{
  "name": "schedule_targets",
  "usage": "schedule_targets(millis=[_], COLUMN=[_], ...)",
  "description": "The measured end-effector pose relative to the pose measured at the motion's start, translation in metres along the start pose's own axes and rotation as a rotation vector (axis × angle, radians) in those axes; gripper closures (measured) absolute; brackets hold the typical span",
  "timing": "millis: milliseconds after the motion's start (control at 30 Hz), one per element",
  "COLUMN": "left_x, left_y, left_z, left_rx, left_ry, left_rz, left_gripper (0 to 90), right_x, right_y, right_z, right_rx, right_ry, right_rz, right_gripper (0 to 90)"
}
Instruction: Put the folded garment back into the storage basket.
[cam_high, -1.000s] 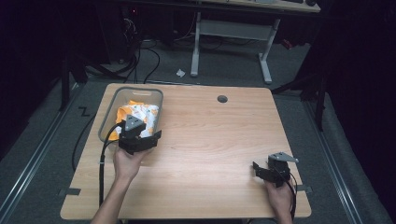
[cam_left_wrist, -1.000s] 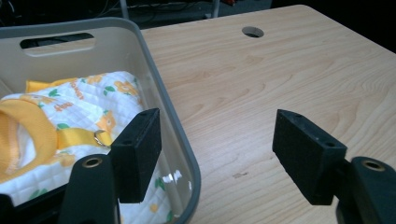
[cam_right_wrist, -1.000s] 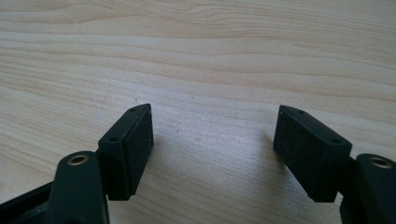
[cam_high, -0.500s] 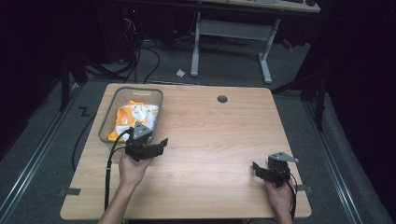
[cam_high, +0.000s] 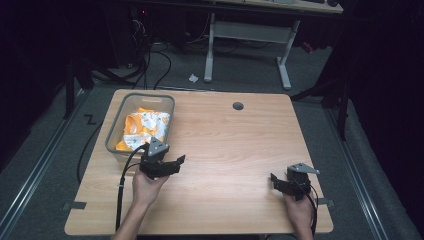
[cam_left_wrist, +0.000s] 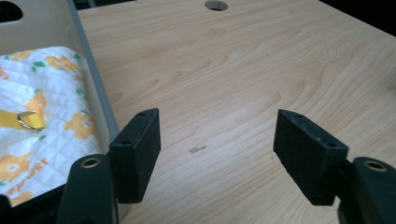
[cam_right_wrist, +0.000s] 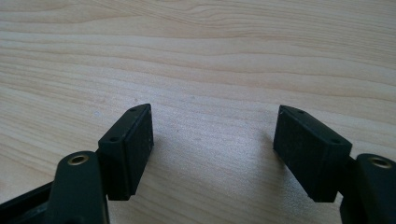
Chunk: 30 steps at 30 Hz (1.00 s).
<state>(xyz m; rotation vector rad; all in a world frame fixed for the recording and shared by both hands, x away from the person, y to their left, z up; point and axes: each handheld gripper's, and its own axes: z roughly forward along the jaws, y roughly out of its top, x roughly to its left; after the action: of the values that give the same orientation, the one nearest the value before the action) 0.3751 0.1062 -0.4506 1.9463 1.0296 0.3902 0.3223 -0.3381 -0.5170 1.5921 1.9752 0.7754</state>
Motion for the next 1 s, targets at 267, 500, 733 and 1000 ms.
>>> schedule_targets(millis=[267, 500, 733, 1000], left_x=[-0.007, -0.012, -0.018, -0.020], left_y=[-0.009, -0.017, -0.024, -0.032], left_z=[0.006, 0.012, 0.019, 0.025], left_rx=[0.017, 0.038, 0.055, 0.073], left_ry=[-0.014, -0.036, -0.048, -0.045], left_rz=[-0.001, 0.008, 0.016, 0.016], left_gripper=[32.4, 32.4, 32.6, 32.7], right_x=[0.000, 0.000, 0.000, 0.000], right_y=[0.000, 0.000, 0.000, 0.000], right_z=[0.000, 0.000, 0.000, 0.000], right_rx=[0.001, 0.001, 0.000, 0.000], right_ry=[0.000, 0.000, 0.000, 0.000], right_rz=[0.004, 0.003, 0.001, 0.001], right_gripper=[29.1, 29.1, 29.1, 29.1])
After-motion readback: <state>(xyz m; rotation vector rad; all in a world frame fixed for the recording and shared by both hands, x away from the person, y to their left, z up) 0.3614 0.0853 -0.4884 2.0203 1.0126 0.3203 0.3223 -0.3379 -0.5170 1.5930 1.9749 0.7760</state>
